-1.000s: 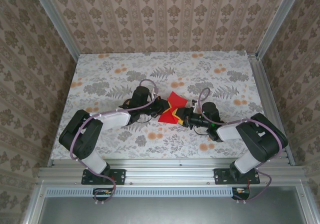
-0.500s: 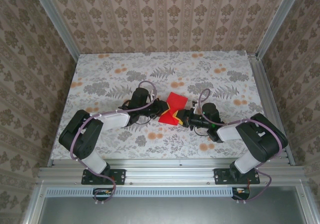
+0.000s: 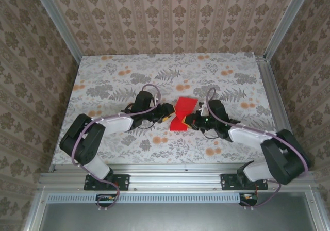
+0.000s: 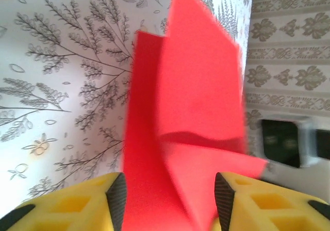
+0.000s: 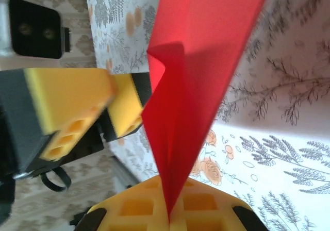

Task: Fold a paper plane with a square sheet of paper (pick it up from the middle)
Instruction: Turn over the paper at the center of the table.

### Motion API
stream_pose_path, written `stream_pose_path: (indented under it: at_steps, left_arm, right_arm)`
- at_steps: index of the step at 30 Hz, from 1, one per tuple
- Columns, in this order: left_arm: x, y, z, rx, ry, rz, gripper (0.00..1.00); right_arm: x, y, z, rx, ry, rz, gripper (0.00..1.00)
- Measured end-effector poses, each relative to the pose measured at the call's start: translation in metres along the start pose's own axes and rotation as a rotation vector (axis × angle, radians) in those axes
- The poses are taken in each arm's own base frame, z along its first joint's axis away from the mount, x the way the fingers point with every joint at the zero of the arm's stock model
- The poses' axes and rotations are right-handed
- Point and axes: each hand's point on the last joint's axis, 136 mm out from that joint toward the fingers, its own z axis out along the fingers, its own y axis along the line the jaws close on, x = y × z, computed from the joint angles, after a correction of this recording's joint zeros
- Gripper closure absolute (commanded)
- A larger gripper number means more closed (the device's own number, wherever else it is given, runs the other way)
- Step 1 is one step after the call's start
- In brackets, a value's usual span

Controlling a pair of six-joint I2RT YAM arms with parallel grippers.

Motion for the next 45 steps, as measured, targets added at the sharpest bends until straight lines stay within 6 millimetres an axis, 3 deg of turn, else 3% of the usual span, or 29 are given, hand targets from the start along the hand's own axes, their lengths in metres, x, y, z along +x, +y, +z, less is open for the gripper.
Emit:
stream_pose_path:
  at_steps: [5, 12, 17, 20, 24, 29, 33, 41, 45]
  left_arm:
    - [-0.009, -0.01, -0.019, -0.029, -0.016, 0.051, 0.32]
    - [-0.029, -0.032, -0.055, -0.022, -0.076, 0.135, 0.28]
    - [-0.039, -0.026, -0.077, -0.044, -0.109, 0.127, 0.28]
    - [-0.045, -0.02, -0.089, -0.055, -0.13, 0.117, 0.27]
    - [-0.05, -0.011, -0.104, -0.063, -0.158, 0.098, 0.27]
    - [-0.044, 0.007, -0.115, -0.082, -0.16, 0.055, 0.27]
    - [-0.038, 0.013, -0.126, -0.086, -0.167, 0.037, 0.27]
    - [-0.028, 0.022, -0.138, -0.091, -0.174, 0.023, 0.27]
    - [-0.025, 0.026, -0.137, -0.1, -0.165, 0.012, 0.27]
  right_arm:
    - [-0.029, 0.014, -0.039, 0.256, -0.075, -0.234, 0.92]
    - [-0.045, -0.033, -0.097, 0.786, -0.074, -0.423, 0.93]
    - [-0.049, -0.046, -0.111, 1.094, -0.026, -0.566, 0.92]
    - [-0.049, -0.048, -0.098, 1.224, 0.023, -0.656, 0.88]
    - [-0.037, -0.052, -0.062, 1.313, 0.117, -0.758, 0.82]
    - [-0.012, -0.048, -0.007, 1.28, 0.199, -0.827, 0.7]
    - [0.016, -0.046, 0.033, 1.167, 0.263, -0.822, 0.68]
    - [0.04, -0.037, 0.073, 0.957, 0.305, -0.75, 0.51]
    - [0.049, -0.038, 0.077, 0.863, 0.318, -0.702, 0.46]
